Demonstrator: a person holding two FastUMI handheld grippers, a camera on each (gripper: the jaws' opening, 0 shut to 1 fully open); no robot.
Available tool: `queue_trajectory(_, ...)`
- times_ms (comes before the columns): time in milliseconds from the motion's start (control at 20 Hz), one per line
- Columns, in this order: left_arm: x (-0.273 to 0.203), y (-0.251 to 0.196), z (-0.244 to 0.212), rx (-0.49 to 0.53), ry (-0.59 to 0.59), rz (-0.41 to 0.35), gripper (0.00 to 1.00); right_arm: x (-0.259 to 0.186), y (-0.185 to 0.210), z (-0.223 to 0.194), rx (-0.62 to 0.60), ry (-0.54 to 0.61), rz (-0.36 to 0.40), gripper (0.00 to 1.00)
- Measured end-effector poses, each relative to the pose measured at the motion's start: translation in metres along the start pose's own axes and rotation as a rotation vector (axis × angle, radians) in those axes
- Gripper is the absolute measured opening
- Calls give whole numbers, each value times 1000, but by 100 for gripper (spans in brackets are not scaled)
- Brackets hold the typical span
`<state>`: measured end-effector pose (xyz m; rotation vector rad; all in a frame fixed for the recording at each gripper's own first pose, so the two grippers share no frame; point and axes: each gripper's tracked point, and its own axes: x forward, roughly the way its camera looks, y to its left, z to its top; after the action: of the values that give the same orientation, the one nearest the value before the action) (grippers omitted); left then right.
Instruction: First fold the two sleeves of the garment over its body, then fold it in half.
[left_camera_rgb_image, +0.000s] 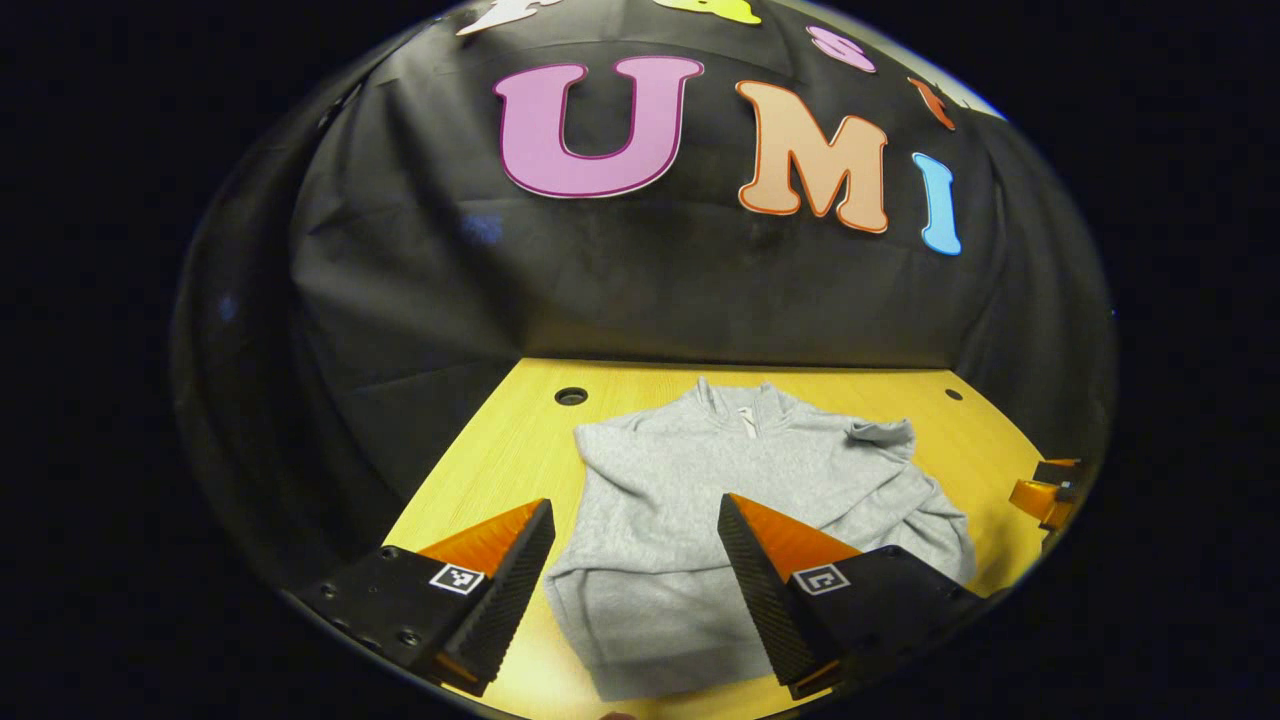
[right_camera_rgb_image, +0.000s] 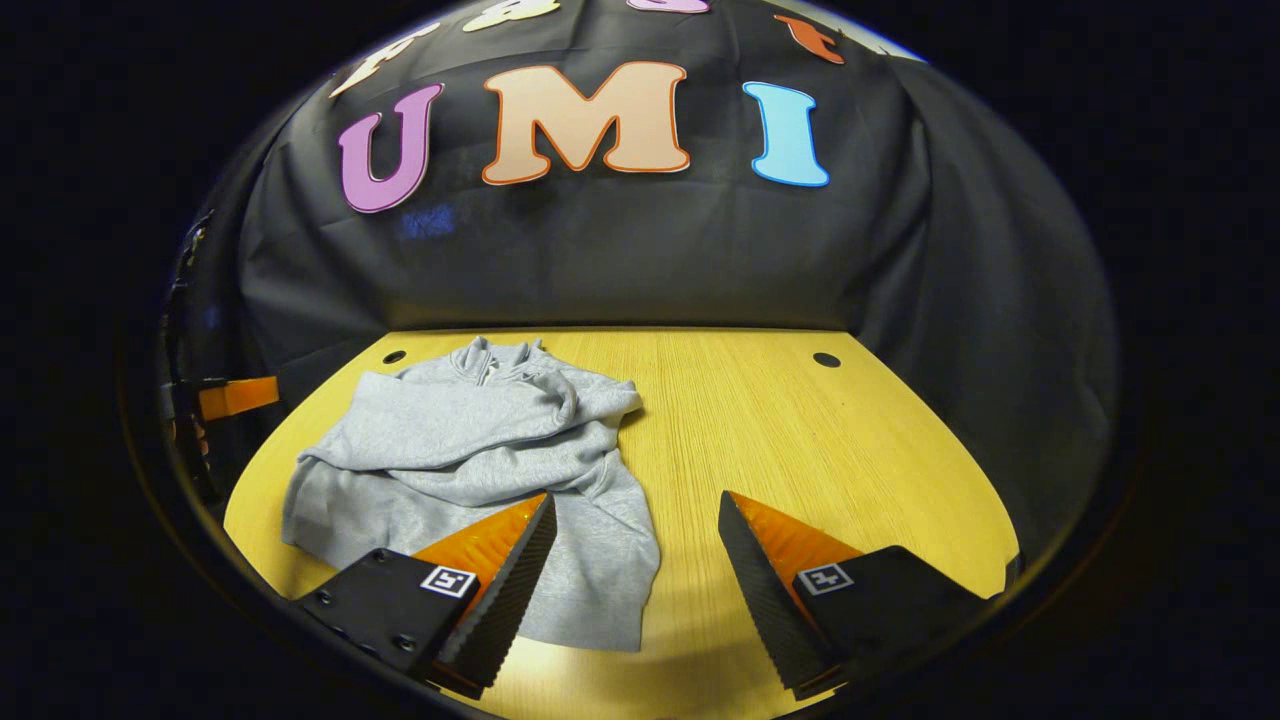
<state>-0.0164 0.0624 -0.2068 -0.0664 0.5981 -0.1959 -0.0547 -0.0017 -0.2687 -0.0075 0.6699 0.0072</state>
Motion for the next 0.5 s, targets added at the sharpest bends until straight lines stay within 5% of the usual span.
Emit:
queue_trajectory(250, -5, 10, -42, 3, 93, -67, 96, -6, 18, -8, -8, 7, -53, 100)
queue_trajectory(500, -15, 14, -94, -35, 188, -56, 96, -6, 32, -26, -25, 55, -31, 100)
